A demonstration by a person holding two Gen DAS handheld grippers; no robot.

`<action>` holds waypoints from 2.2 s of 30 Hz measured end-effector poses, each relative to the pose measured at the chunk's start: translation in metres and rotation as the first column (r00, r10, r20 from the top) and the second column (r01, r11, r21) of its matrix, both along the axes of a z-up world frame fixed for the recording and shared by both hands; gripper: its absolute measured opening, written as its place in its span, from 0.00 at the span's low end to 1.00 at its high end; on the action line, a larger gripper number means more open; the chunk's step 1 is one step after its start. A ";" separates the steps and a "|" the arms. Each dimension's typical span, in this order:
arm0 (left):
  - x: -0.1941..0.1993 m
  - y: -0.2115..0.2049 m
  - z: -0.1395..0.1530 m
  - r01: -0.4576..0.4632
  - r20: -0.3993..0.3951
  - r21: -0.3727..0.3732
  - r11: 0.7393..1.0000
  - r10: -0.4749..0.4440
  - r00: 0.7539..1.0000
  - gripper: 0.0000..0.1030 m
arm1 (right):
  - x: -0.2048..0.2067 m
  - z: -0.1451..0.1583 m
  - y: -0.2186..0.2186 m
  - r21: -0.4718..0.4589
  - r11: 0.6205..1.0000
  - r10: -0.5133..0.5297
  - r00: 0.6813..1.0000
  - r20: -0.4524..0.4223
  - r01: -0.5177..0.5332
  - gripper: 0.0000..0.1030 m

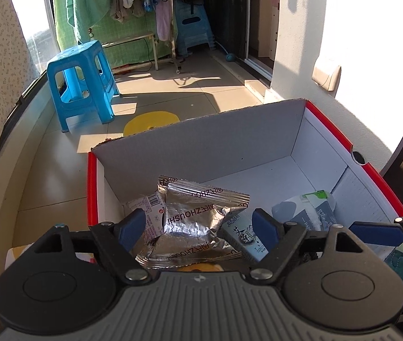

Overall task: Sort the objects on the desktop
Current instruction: 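Open both tools to drop the black snack and foil pouch into the box, then move both open tools back toward the blue cracker pack and white sausage pack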

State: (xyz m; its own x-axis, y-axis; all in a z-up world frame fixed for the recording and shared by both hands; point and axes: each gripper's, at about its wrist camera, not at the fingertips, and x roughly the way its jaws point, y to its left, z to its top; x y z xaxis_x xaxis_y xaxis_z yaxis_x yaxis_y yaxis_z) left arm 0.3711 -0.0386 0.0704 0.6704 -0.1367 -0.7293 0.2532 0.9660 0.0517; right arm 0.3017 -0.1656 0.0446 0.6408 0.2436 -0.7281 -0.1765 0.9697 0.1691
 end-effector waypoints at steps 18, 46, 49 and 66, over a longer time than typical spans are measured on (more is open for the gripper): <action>-0.071 -0.002 0.059 0.008 0.070 0.005 1.000 -0.008 0.998 0.79 | -0.067 0.052 -0.007 -0.001 1.000 0.015 0.997 0.076 -0.015 0.61; -0.227 0.029 0.066 -0.012 0.132 -0.119 0.993 0.028 0.991 0.79 | -0.200 0.053 -0.010 0.017 0.998 0.051 0.990 0.130 -0.053 0.63; -0.232 0.031 0.059 -0.015 0.126 -0.119 0.993 0.030 0.992 0.79 | -0.209 0.044 -0.010 0.016 0.999 0.045 0.990 0.130 -0.048 0.63; -0.240 0.046 -0.008 -0.057 0.078 -0.121 0.991 0.067 0.995 0.80 | -0.212 -0.017 -0.007 0.071 0.997 -0.034 0.998 0.059 0.030 0.63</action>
